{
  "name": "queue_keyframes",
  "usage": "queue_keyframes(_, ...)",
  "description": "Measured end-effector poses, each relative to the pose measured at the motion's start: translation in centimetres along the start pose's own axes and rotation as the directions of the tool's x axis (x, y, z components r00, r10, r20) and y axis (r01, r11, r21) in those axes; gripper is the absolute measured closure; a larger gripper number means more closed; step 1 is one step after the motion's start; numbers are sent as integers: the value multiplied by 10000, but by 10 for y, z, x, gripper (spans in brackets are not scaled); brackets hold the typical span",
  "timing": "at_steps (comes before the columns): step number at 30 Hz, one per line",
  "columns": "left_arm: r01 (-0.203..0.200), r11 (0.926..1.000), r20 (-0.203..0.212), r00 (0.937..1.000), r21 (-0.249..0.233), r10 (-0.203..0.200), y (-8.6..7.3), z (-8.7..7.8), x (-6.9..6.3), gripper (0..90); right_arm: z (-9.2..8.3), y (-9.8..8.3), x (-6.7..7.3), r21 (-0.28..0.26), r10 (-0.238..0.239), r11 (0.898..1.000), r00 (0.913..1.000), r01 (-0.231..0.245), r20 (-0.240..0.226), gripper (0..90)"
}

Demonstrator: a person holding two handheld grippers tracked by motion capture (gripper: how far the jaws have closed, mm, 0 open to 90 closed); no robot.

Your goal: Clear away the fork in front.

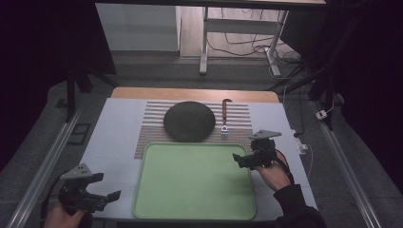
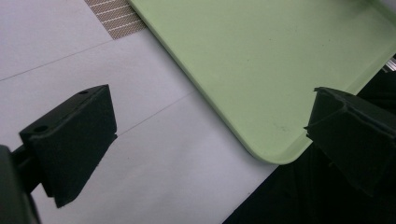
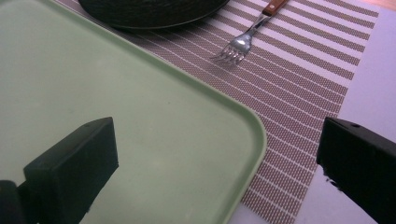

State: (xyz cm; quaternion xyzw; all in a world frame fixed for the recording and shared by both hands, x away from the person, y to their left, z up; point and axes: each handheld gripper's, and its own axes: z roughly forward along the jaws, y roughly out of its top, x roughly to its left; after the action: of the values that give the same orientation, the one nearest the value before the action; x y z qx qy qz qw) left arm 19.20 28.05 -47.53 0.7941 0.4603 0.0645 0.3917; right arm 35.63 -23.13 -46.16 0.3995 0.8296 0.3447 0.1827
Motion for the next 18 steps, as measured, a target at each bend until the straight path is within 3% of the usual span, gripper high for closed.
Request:
queue_keyframes(10,83,10000,57,9999,9,-83,0,0,1,15,25,16,-1,473,-393,9982,9983,372,431,0)
queue_keyframes(18,93,10000,71,9999,16,-93,0,0,1,15,47,29,-3,1059,-908,9909,9936,835,665,0)
